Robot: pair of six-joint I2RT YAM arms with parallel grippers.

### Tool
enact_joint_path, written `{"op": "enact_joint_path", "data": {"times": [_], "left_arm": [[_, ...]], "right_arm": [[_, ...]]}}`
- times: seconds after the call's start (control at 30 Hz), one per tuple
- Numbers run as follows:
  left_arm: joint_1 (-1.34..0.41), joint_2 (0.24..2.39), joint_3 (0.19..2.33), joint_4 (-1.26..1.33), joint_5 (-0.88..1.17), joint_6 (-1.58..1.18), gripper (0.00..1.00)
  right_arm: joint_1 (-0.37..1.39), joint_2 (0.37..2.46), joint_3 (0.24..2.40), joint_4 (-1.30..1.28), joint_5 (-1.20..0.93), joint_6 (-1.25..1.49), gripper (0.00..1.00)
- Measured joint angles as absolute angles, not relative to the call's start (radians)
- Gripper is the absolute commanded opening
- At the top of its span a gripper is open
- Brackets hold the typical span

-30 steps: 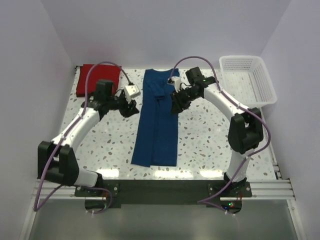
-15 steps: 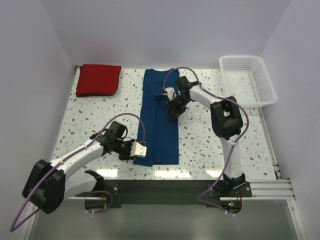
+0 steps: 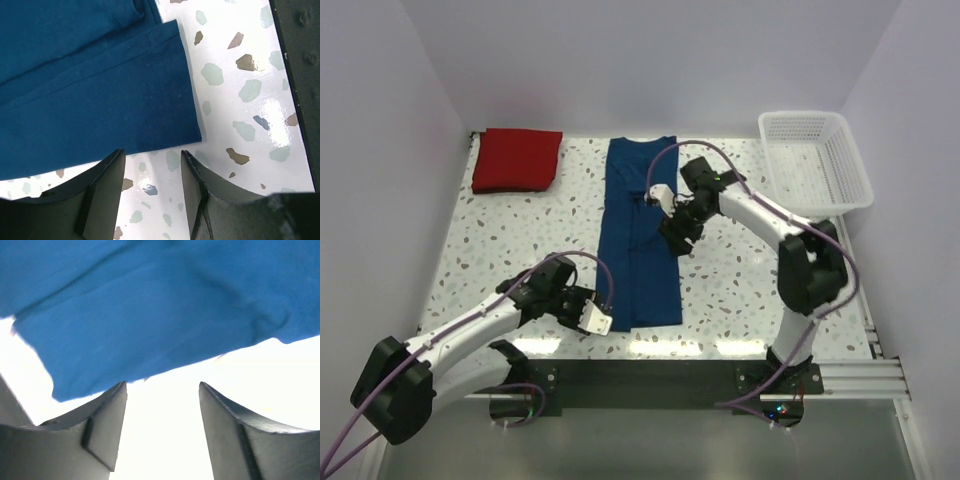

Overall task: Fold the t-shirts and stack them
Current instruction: Fold the tshirt

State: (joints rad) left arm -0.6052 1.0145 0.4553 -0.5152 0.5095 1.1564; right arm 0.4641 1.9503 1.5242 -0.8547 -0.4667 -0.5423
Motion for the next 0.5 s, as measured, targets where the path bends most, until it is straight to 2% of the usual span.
{"op": "enact_joint_path", "data": {"times": [0.27,0.37,0.5], "left_arm": [[-0.650,0.979,0.434,-0.530,0.529,1.275,0.57],[-0.672,0.982,0.419,-0.541,0.529,1.311,0.57],[-0.699,1.002,0.410,-0.540,0.527,1.341,0.57]], "right_arm": [[0.630,1.377,1.154,-0.869,-0.473,-0.826,0.64],[0.745,1.307,1.026,-0.854,-0.463,-0.881,0.64],[0.835,1.326,0.872,-0.828,-0.428,-0.937,0.64]]}}
